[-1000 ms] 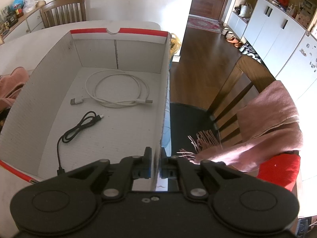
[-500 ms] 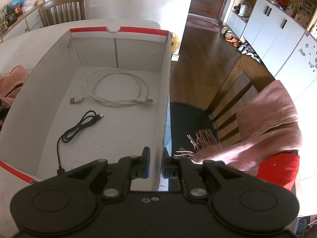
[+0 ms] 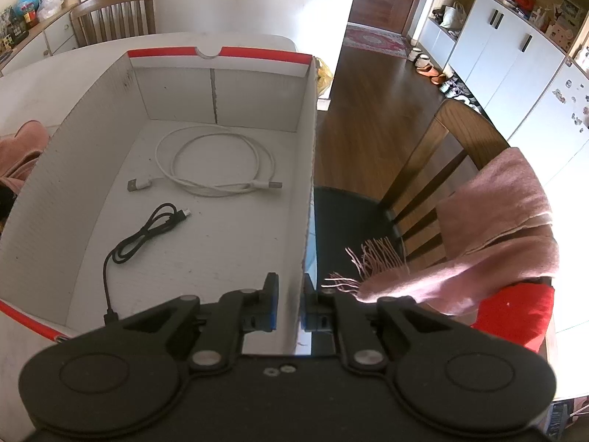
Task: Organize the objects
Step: 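Move the left tool back to the pink fleece cloth and grasp it, then lift the pink fleece cloth with the left tool and lower it into the box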
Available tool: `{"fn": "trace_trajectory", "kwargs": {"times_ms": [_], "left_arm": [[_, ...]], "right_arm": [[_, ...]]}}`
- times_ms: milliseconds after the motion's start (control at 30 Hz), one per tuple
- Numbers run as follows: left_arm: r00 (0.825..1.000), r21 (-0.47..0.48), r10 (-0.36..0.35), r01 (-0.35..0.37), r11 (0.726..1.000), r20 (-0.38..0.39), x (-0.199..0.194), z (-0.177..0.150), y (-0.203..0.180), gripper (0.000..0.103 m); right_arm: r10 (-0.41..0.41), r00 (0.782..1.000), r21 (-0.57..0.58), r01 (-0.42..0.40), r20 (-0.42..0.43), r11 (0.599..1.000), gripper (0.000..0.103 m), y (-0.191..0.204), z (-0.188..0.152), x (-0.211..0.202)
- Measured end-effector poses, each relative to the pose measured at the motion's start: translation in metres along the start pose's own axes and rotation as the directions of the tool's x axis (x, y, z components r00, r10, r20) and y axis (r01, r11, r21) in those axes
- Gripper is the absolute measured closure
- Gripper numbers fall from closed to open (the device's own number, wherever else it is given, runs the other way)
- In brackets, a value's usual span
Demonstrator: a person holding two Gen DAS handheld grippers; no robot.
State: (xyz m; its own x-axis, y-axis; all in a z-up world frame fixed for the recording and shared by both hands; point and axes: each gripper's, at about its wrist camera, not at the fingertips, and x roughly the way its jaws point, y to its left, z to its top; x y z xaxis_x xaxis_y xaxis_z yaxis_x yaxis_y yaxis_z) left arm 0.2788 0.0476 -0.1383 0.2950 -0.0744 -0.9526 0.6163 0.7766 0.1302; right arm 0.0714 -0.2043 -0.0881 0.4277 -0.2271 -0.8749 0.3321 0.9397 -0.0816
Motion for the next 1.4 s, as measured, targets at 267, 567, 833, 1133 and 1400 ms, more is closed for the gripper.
{"fn": "trace_trajectory", "kwargs": {"times_ms": [267, 567, 833, 1133, 1400], "left_arm": [[1.0, -0.029, -0.015, 0.015, 0.999, 0.01, -0.006, 0.001, 0.001, 0.047], [0.997, -0.058, -0.051, 0.054, 0.997, 0.062, -0.027, 0.003, 0.004, 0.087], [0.985, -0.062, -0.087, 0.097, 0.993, 0.146, -0.072, 0.003, 0.008, 0.09], [0.965, -0.002, -0.153, 0.157, 0.988, 0.214, -0.128, 0.009, -0.011, 0.09], [0.935, 0.077, -0.243, 0.231, 0.97, 0.259, -0.159, 0.027, -0.058, 0.09]], "right_arm": [[-0.001, 1.0, 0.0, 0.001, 0.001, 1.0, 0.093, 0.0, 0.0, 0.0], [0.0, 1.0, 0.001, 0.0, 0.001, 1.0, 0.093, 0.0, 0.0, 0.0], [0.0, 1.0, -0.003, 0.0, 0.004, 1.0, 0.093, -0.001, 0.0, -0.001], [-0.001, 1.0, -0.003, 0.001, 0.01, 1.0, 0.097, -0.001, 0.0, -0.001], [0.005, 1.0, 0.003, -0.005, 0.013, 1.0, 0.099, -0.003, 0.0, 0.0]]}}
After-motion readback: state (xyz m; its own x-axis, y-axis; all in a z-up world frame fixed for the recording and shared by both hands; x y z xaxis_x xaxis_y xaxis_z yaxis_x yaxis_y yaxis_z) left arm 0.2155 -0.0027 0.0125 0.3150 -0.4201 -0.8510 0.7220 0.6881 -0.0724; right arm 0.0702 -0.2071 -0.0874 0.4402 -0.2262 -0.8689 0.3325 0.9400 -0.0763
